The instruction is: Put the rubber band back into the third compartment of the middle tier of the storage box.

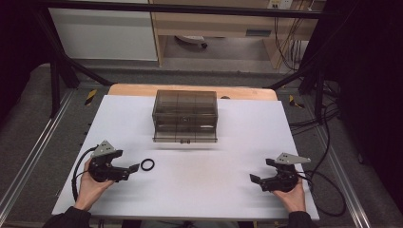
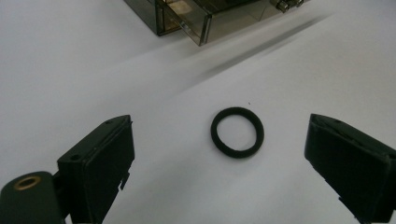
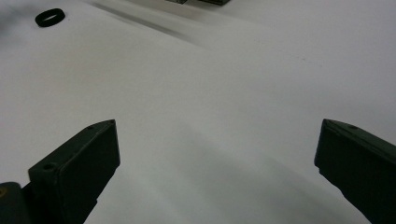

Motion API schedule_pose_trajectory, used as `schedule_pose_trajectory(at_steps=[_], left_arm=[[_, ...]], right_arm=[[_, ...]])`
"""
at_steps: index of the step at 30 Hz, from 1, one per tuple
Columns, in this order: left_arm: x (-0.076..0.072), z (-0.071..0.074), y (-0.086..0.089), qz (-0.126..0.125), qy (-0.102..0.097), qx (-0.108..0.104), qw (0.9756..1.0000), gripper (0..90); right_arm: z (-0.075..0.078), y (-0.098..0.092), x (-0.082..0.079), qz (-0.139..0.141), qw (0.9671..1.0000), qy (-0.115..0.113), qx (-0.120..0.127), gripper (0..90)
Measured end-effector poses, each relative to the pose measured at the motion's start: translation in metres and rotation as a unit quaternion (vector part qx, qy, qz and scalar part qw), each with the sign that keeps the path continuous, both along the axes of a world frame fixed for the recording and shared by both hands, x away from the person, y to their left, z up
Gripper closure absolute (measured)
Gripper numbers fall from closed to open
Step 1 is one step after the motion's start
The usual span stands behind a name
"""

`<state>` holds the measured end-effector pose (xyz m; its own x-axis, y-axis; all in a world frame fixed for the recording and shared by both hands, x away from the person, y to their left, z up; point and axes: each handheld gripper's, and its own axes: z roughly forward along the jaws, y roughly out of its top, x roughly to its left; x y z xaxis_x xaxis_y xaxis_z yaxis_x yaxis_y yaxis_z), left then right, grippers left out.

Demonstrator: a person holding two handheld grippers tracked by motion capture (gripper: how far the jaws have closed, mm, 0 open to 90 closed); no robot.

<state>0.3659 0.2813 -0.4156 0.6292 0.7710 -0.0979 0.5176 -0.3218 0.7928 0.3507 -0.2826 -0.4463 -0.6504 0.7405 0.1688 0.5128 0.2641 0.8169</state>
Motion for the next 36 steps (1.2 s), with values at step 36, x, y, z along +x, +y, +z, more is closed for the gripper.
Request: schedule_pose_trajectory(at_steps=[36], left_arm=[[0.023, -0.020, -0.029, 0.024, 0.040, 0.034, 0.9983, 37.8]], right_arm=[[-0.001, 0.001, -0.001, 0.004, 1.0000, 0.007, -0.005, 1.1]])
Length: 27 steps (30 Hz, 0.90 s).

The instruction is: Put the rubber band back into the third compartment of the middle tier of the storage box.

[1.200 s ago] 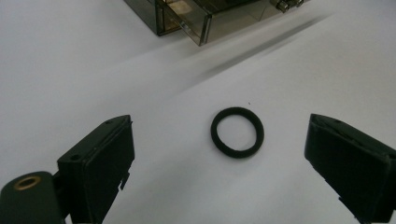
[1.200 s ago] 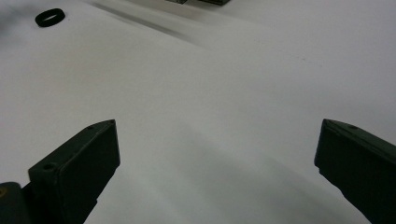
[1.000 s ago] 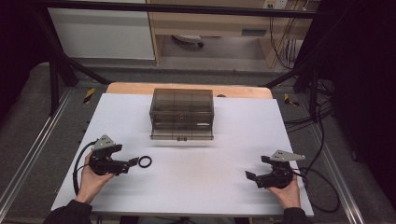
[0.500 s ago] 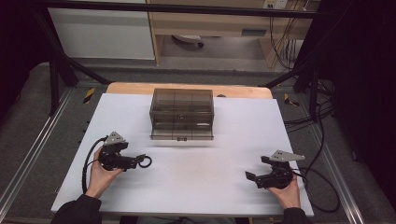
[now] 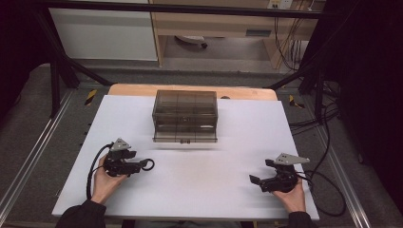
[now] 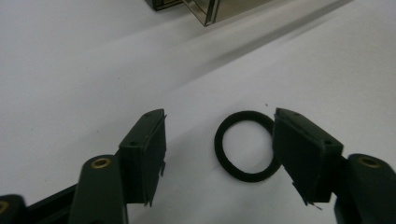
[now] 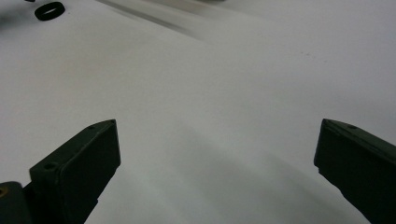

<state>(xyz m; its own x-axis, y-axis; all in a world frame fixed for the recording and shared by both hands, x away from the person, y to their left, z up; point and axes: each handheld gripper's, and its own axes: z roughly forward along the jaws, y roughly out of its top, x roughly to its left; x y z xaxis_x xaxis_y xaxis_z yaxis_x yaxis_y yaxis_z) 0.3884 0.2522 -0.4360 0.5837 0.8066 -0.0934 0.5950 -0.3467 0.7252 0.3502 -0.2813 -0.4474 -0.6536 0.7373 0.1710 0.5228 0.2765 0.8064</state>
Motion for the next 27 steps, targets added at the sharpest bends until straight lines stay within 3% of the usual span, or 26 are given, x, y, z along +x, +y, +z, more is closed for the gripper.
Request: schedule_pose_trajectory(at_steps=[9, 17, 27], left_arm=[[-0.001, -0.005, -0.006, -0.003, 0.008, 0.006, 0.9999, 54.1], [0.000, -0.007, -0.008, 0.006, 0.004, 0.016, 0.9998, 66.9], [0.000, -0.008, -0.011, 0.012, 0.007, 0.021, 0.9997, 76.6]], right_arm=[[0.000, 0.000, 0.000, 0.000, 1.0000, 0.000, -0.001, 1.2], [0.000, 0.000, 0.000, 0.000, 1.0000, -0.001, -0.003, 1.2], [-0.001, 0.000, 0.001, 0.000, 1.0000, -0.001, -0.003, 1.2]])
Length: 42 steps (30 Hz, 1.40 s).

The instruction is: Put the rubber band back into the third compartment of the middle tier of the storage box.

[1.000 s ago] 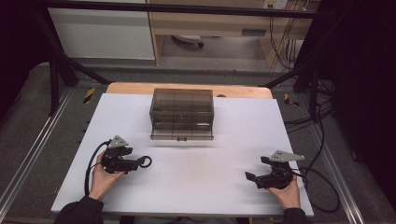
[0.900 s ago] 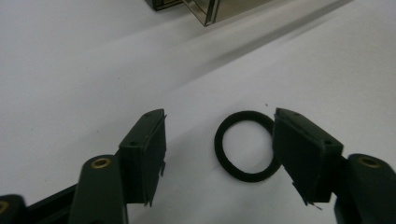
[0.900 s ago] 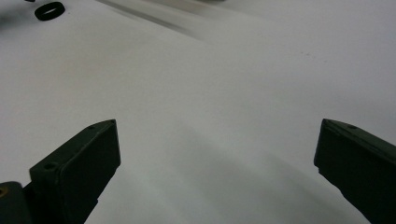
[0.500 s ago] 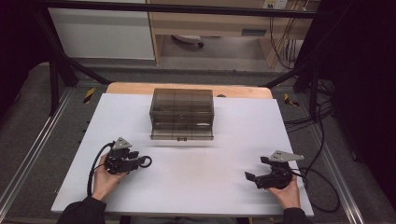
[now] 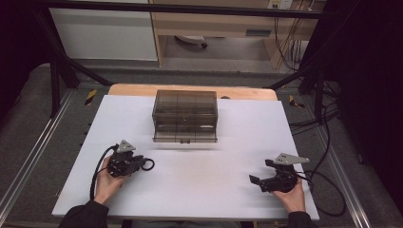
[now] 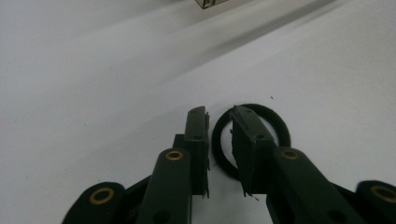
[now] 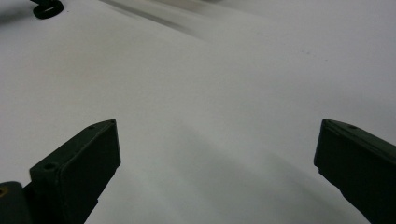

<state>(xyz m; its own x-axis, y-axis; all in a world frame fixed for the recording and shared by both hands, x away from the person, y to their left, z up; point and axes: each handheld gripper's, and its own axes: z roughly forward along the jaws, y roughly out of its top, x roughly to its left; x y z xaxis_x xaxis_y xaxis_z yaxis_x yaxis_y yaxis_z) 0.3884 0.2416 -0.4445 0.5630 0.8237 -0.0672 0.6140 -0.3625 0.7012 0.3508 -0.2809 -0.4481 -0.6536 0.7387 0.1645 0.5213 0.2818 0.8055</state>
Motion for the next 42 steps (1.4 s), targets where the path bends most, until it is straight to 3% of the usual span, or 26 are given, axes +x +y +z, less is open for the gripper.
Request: schedule_pose_trajectory(at_steps=[11, 23, 42], left_arm=[[0.001, -0.002, -0.002, 0.006, 0.003, 0.005, 1.0000, 84.7], [0.000, -0.001, -0.003, 0.004, 0.002, 0.012, 0.9999, 86.8], [-0.005, 0.009, 0.000, 0.005, -0.006, -0.006, 1.0000, 87.3]], right_arm=[[0.000, 0.000, 0.000, 0.000, 1.0000, 0.000, -0.001, 1.1], [0.000, 0.000, 0.000, 0.000, 1.0000, 0.001, 0.000, 1.1], [0.000, 0.000, 0.000, 0.001, 1.0000, 0.002, -0.001, 1.1]])
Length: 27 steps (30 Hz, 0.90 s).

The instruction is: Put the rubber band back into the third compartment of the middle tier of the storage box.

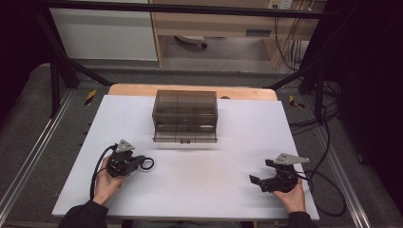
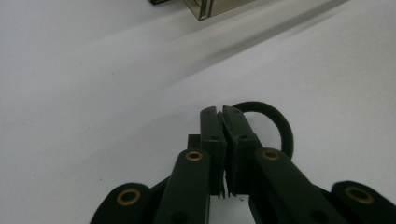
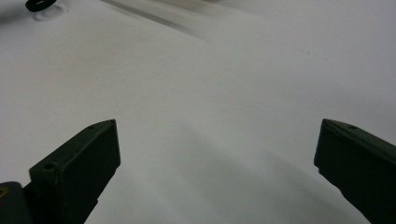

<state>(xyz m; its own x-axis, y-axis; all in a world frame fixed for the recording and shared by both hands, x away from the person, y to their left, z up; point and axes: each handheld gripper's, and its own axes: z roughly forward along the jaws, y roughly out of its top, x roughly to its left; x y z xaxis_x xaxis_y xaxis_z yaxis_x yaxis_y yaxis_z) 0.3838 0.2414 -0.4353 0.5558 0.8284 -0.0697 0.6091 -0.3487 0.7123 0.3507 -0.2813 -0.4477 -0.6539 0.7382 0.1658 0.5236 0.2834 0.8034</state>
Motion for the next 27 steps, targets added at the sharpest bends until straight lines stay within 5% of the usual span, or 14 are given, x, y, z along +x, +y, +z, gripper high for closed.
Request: schedule_pose_trajectory(at_steps=[27], left_arm=[[-0.008, 0.024, -0.004, 0.005, -0.021, -0.016, 0.9996, 87.3]], right_arm=[[0.000, 0.000, 0.000, -0.001, 1.0000, 0.002, 0.002, 1.1]])
